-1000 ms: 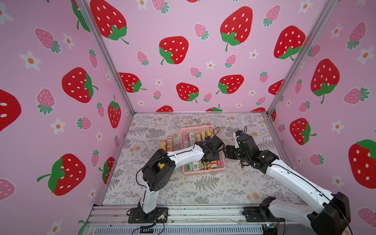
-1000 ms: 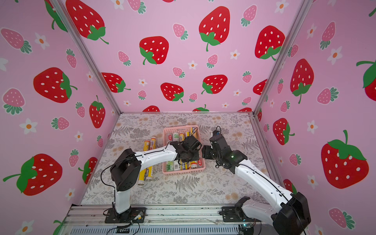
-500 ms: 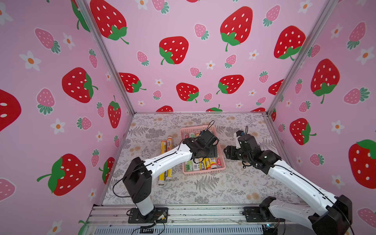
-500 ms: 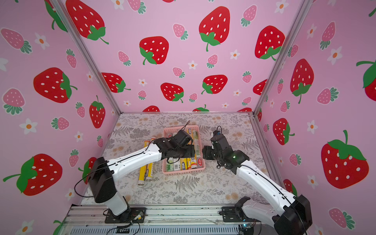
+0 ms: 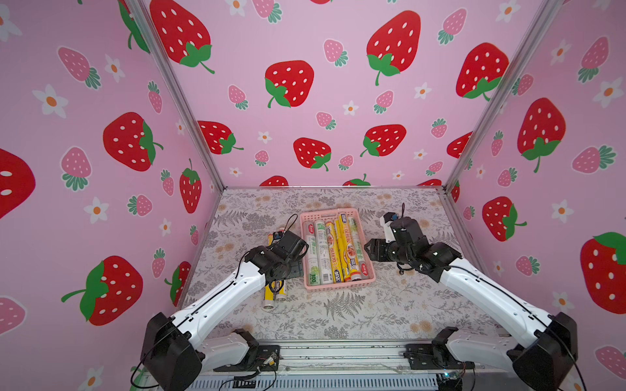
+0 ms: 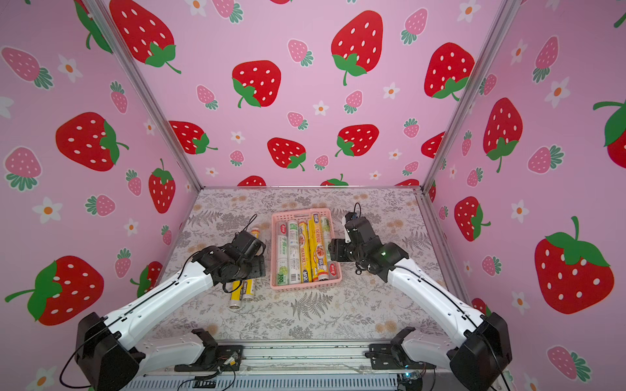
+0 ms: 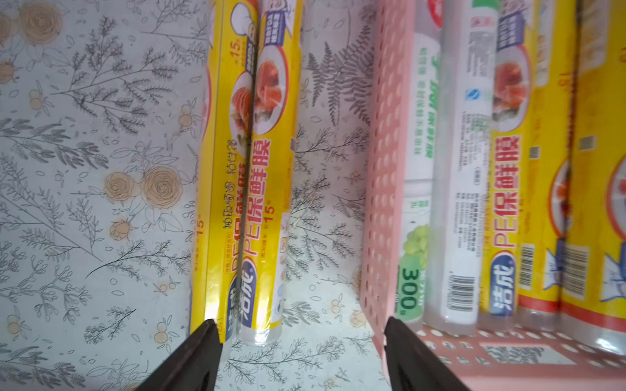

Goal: Put the plastic wrap into the basket
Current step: Place the plastic wrap in the basket, then pick up the plastic wrap from the center of the board.

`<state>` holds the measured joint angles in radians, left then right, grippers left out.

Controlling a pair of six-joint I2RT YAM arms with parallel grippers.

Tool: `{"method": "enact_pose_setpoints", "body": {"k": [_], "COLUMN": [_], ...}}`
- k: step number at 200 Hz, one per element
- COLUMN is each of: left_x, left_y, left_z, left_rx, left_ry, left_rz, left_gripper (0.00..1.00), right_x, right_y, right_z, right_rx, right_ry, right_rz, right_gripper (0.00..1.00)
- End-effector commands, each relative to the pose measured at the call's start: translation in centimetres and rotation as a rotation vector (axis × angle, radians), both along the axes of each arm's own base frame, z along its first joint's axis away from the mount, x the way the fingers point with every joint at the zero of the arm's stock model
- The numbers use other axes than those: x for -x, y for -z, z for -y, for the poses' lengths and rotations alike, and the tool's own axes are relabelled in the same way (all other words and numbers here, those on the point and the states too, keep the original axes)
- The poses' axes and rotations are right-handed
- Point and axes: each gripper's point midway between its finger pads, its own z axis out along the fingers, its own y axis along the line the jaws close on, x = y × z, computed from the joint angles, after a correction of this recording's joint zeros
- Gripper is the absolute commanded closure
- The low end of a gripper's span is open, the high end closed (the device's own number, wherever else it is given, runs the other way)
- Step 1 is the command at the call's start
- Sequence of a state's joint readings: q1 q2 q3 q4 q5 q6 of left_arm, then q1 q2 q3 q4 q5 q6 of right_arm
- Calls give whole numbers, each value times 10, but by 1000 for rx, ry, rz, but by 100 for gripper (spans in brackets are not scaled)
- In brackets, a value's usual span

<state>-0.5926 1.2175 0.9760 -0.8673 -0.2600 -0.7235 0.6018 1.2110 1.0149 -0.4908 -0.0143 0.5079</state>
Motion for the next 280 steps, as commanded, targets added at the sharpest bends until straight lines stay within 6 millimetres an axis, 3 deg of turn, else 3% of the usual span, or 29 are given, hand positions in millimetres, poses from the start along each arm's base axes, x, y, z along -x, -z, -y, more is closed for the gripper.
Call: {"method": "enact_pose_setpoints", "body": {"k": [1, 49, 93, 181, 228, 280], "left_x": [-6, -14, -19, -23, -23, -19], "left_y": [11, 37, 45, 77, 94, 105], "left_z": [-5, -6, -7, -7, 0, 25], "left_rx": [-15, 9, 45, 47, 47, 29], "left_ry": [18, 17, 5, -12, -12, 35], "left_rz": [-6, -36, -16, -89, -108, -107], "left_gripper": [21, 22, 23, 23, 23, 24], "right_x": [-1, 0, -3, -6, -5, -6], "right_y": [-11, -8, -15, -4, 0, 5], "right_z": [-18, -19, -22, -17, -11, -13], "right_rx": [-47, -26, -17, -12, 24, 18], "right_ry": [-34, -18, -33, 19, 28, 34], "right_rz": [17, 40, 45, 33, 30, 14], "right_gripper": [33, 33, 33, 33, 33, 33]}}
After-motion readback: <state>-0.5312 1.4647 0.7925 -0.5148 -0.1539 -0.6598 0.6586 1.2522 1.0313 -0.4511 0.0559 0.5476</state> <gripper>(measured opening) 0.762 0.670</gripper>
